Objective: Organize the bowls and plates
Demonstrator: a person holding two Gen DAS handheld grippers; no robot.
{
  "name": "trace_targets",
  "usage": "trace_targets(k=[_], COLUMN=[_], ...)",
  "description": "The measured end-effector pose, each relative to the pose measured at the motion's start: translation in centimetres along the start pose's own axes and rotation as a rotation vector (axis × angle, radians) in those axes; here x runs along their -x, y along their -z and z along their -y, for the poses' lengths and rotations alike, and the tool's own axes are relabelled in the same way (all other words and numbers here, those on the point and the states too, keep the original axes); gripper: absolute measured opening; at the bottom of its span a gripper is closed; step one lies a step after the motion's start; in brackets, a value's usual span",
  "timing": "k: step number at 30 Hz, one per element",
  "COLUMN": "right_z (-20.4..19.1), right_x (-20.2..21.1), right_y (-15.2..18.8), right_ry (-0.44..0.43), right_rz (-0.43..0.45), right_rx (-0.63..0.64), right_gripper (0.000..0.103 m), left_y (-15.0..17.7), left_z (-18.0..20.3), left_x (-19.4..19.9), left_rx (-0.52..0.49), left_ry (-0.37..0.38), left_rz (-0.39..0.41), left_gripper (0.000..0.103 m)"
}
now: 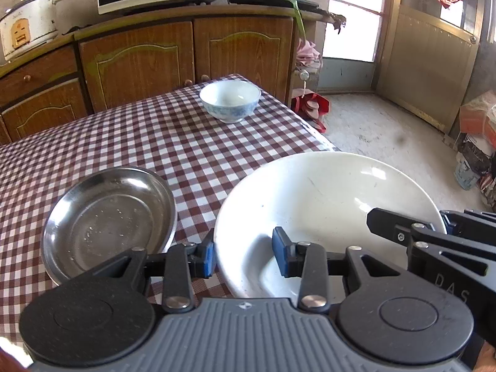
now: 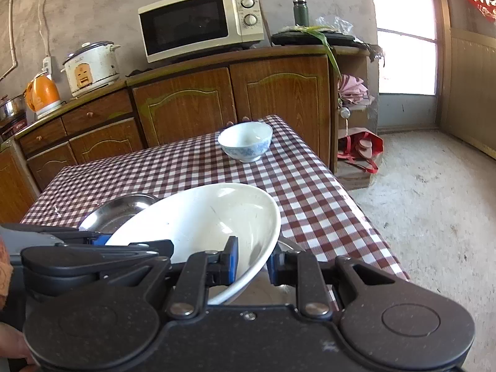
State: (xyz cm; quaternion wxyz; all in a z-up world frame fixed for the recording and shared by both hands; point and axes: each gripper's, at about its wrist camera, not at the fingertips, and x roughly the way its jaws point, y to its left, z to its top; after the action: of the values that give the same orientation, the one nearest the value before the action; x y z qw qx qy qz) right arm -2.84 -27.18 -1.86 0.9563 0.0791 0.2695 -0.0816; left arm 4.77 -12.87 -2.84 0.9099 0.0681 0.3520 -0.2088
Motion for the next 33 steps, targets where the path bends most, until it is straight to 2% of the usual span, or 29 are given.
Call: trace_targets(k=[33], right_z=[2.1], right_x=[-3.5], right_y=[2.4], right_ry=[0.015], right_rz=[-0.107], right_rx=[-0.062], right_gripper=[0.025], left_y=[1.2], left_z=[0.6], left_x=[-3.9], left_rx=[-0.027], left_ry=[0.017], left_rz=[-0.096], left_gripper=[0.038])
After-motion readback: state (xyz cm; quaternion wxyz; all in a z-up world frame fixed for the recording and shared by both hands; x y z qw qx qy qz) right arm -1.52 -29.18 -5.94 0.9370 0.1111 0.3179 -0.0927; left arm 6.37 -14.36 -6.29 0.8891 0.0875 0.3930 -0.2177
